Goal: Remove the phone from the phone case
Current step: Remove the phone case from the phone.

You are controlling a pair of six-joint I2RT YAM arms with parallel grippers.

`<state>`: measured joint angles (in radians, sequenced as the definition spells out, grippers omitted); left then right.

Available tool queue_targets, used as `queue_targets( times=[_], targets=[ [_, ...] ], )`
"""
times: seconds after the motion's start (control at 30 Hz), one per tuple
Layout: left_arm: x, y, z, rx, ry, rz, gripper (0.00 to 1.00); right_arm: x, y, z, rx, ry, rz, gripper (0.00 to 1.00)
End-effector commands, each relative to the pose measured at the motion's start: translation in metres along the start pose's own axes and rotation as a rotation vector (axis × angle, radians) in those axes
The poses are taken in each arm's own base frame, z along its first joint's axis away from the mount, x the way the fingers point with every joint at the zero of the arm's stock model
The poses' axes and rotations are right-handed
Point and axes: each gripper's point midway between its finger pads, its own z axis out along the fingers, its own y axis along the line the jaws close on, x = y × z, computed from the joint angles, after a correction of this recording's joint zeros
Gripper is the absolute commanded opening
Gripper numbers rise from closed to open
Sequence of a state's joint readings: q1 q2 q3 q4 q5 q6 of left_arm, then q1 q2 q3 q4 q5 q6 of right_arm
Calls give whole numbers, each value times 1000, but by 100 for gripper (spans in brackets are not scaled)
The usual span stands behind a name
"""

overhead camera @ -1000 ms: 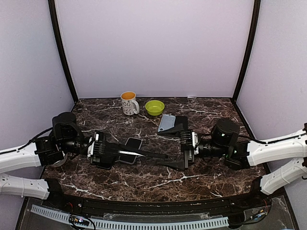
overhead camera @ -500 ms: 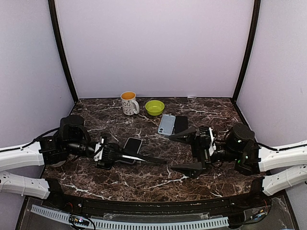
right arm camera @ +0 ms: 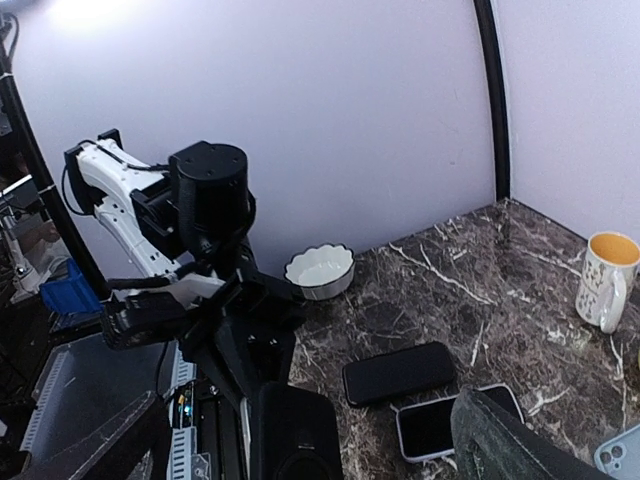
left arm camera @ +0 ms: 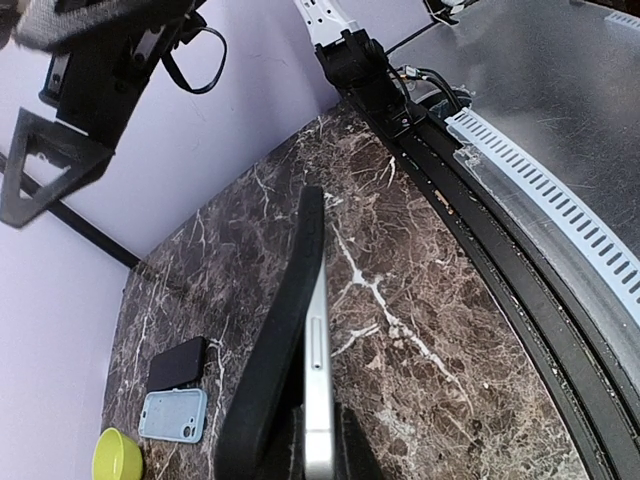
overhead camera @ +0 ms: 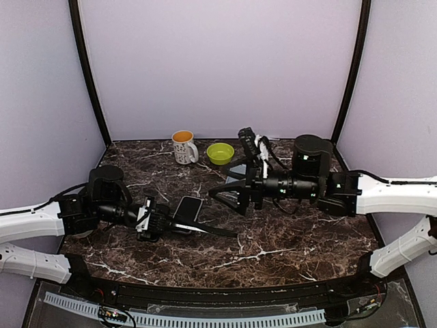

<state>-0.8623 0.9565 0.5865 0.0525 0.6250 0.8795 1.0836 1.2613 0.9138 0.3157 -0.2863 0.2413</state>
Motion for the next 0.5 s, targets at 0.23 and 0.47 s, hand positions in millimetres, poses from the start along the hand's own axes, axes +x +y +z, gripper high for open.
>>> queue_targets(
  times=[0.23,0.47],
  targets=[
    [-12,12,1,-29,-32,39,0,58,-5,28,62,416,-53,94],
    [-10,13,2,-30,-25,36,0,77,6,49,42,482,-63,84]
  ],
)
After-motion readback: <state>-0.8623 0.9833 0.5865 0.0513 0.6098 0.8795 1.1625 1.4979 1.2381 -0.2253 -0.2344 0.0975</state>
